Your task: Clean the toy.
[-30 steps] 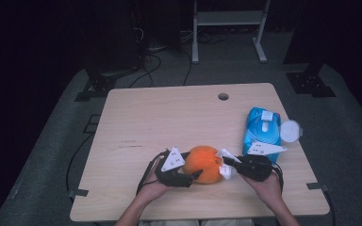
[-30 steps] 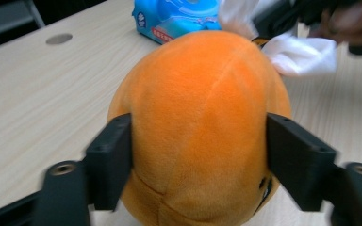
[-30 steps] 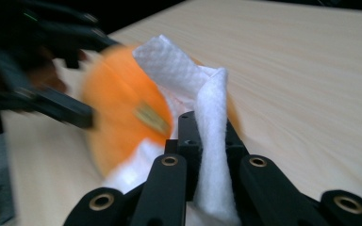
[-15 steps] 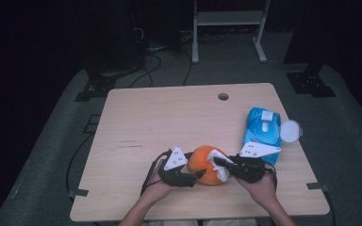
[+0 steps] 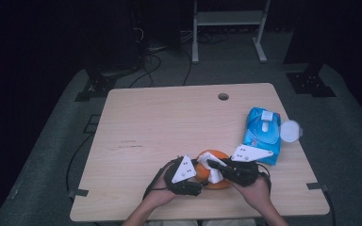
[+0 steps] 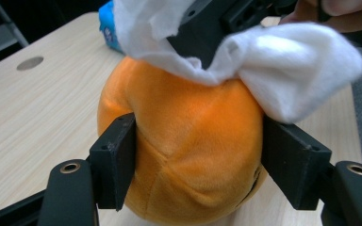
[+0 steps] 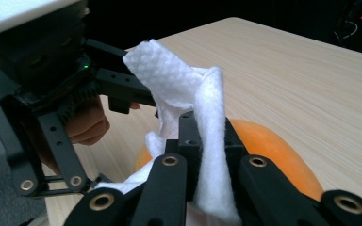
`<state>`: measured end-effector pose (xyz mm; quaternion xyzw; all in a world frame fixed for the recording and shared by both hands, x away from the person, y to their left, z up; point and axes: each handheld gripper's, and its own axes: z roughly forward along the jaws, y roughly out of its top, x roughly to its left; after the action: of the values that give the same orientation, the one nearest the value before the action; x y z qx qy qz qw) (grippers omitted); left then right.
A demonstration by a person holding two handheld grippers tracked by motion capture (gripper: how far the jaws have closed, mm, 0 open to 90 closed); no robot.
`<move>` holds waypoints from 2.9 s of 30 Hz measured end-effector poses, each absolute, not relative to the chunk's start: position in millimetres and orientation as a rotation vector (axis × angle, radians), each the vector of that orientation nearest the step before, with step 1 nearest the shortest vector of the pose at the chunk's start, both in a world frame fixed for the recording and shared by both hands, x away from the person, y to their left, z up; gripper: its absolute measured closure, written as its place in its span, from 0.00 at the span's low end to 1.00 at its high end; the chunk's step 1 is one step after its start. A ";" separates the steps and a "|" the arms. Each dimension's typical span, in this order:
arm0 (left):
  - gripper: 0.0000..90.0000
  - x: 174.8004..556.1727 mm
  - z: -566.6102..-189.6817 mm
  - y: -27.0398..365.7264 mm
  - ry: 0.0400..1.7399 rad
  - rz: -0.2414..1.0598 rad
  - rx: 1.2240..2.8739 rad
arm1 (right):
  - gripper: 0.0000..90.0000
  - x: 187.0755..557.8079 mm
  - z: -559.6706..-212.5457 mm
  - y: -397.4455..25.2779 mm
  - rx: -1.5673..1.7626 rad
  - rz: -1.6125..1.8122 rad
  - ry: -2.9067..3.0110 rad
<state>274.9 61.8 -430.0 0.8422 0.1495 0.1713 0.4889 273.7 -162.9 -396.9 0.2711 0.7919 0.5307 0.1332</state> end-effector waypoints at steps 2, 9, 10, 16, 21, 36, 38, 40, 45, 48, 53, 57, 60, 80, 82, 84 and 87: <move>0.36 276.0 -430.5 65.1 0.385 0.409 2.043 | 0.93 277.7 -395.4 -164.8 0.797 1.536 2.285; 0.20 283.8 -420.9 66.3 0.439 0.338 1.951 | 0.93 278.9 -405.1 -177.1 0.893 1.591 2.269; 0.22 282.9 -422.4 65.8 0.429 0.346 1.974 | 0.93 276.7 -405.1 -171.8 0.870 1.588 2.286; 0.32 286.5 -429.7 81.2 0.461 0.289 1.997 | 0.93 284.8 -411.8 -185.5 0.937 1.529 2.258; 0.13 287.0 -423.4 71.5 0.447 0.300 1.963 | 0.93 282.6 -416.2 -188.4 0.985 1.561 2.249; 0.35 298.3 -433.9 95.8 0.573 0.249 2.004 | 0.93 279.0 -418.3 -181.2 0.958 1.491 2.243; 0.36 299.2 -434.6 99.9 0.563 0.237 2.003 | 0.93 278.5 -418.2 -179.6 0.943 1.504 2.248; 0.36 299.1 -435.5 103.8 0.554 0.225 2.005 | 0.93 282.2 -423.6 -184.2 0.978 1.501 2.254; 0.22 299.6 -431.3 100.4 0.522 0.182 2.003 | 0.93 284.5 -429.2 -187.8 1.035 1.516 2.250; 0.10 301.4 -431.8 91.7 0.521 0.173 2.009 | 0.93 278.3 -418.4 -180.2 0.958 1.599 2.238; 0.37 294.6 -429.6 83.4 0.509 0.299 2.011 | 0.93 288.0 -430.6 -190.4 1.039 1.585 2.226; 0.41 290.7 -425.2 76.1 0.520 0.493 1.959 | 0.93 290.1 -423.8 -194.1 1.074 1.629 2.177; 0.39 295.0 -430.8 79.2 0.546 0.466 1.973 | 0.93 288.4 -419.2 -189.9 1.028 1.648 2.188; 0.31 291.0 -432.4 84.6 0.516 0.305 2.012 | 0.93 295.2 -438.3 -190.8 1.123 1.635 2.223; 0.31 289.7 -432.9 82.5 0.507 0.308 2.010 | 0.93 290.2 -428.9 -187.0 1.058 1.696 2.219; 0.29 289.4 -431.3 82.8 0.487 0.295 2.018 | 0.93 288.2 -424.8 -183.9 1.021 1.695 2.227; 0.24 296.3 -426.7 92.1 0.539 0.220 1.939 | 0.93 293.5 -436.5 -189.3 1.070 1.643 2.231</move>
<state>296.3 92.1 -426.7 0.8123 0.2259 0.0920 0.5298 293.5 -189.3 -436.5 0.3589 0.7484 0.5511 0.0857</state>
